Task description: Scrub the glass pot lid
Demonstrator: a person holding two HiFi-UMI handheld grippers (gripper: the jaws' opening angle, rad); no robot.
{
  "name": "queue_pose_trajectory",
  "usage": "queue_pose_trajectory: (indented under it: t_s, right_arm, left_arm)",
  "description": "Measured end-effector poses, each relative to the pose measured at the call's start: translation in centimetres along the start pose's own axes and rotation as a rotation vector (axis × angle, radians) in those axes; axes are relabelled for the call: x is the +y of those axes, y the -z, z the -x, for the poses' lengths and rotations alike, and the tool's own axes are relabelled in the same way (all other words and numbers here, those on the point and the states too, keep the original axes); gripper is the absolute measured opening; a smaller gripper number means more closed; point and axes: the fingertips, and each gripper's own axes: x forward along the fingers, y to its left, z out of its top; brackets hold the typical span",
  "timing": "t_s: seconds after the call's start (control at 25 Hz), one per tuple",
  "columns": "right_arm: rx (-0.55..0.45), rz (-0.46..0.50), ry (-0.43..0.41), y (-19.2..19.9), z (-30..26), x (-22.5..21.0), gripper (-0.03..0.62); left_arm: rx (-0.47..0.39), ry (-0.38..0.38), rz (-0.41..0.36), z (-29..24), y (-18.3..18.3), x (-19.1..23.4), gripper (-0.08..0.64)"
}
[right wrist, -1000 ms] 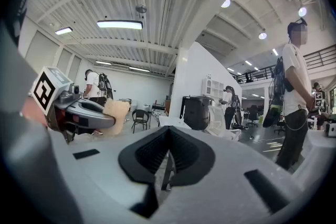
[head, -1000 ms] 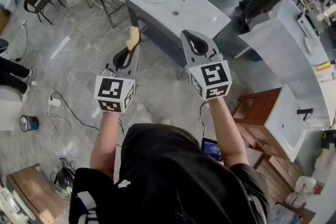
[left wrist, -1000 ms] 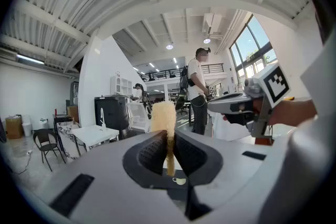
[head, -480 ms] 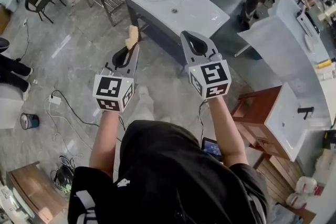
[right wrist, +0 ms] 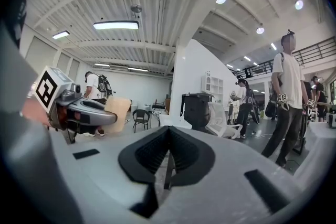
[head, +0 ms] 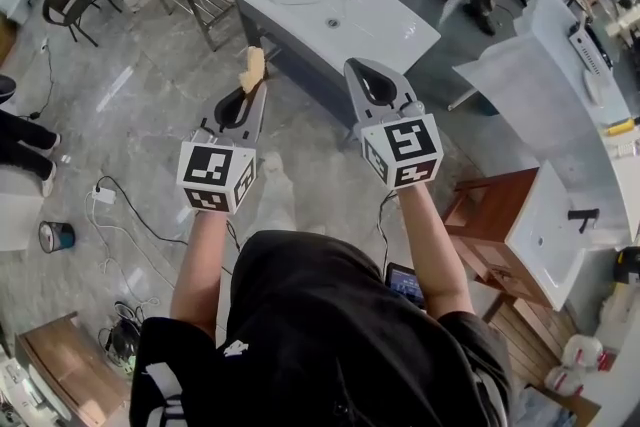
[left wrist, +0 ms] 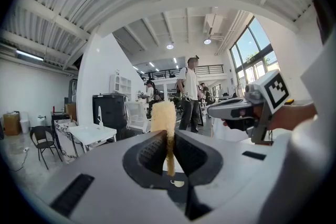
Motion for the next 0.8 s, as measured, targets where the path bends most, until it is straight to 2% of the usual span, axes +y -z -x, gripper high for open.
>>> queue_pose_trajectory:
  t_s: [0.8]
  right_arm:
    - [0.048, -0.001, -0.028, 0.6, -16.7, -5.5, -0.002]
  left_arm:
    - [0.006, -0.008, 0.033, -13.2, -0.1, 12.0, 0.020]
